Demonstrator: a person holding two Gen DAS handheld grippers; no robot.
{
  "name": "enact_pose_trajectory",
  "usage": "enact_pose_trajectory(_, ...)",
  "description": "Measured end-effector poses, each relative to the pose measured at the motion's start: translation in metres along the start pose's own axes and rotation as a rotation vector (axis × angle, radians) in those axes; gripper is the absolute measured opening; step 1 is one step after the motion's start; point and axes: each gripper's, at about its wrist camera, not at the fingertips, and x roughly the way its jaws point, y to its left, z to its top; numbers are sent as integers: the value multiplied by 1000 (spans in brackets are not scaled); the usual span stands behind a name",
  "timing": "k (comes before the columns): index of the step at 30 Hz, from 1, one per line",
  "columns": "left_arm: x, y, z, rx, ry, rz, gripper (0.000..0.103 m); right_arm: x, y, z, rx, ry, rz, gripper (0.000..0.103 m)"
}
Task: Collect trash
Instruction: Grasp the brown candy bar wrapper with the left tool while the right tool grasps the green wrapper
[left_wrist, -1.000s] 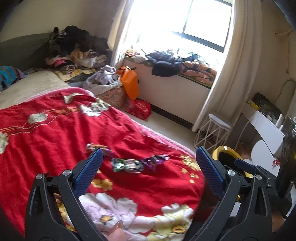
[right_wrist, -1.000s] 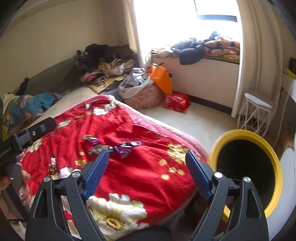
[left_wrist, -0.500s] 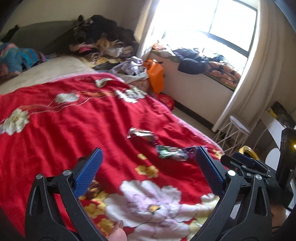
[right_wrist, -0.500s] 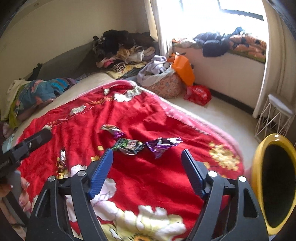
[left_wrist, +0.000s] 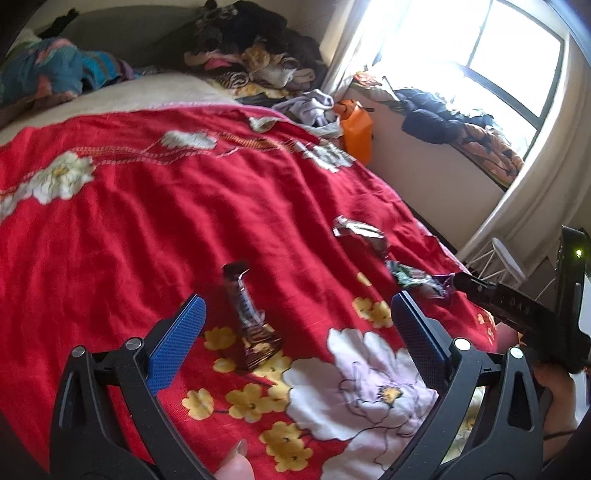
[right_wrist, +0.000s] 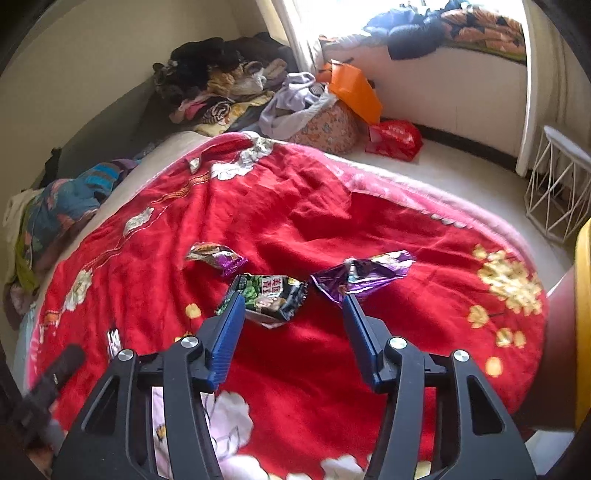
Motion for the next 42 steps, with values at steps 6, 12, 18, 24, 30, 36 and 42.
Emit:
enact_pose_trajectory(6, 12, 16, -7, -58, 38, 2, 90, 28, 2, 0, 37, 63, 18, 52)
enact_pose_trajectory(12, 22, 24, -11, -104, 71, -12, 71, 46, -3, -6, 90, 110, 72, 36)
enact_pose_trajectory(18, 30, 25, -18, -113, 107, -16, 48, 32, -5, -12, 73, 82, 108, 8)
enact_pose_trajectory(24, 30, 26, -20, -114, 125, -25, 23, 10, -7, -15, 56, 48, 119, 8)
enact_pose_trajectory(30, 22, 19, -17, -93, 113, -35, 15, -17, -10, -20, 21, 0, 97, 8)
enact_pose_trajectory(36, 7, -4, -5, -33, 72, -76, 14, -40, -16, -22, 12, -37, 95, 8)
enact_pose_trajectory(42, -3, -33, 3, 12, 47, -129, 14, -63, -23, -19, 7, -83, 83, 8)
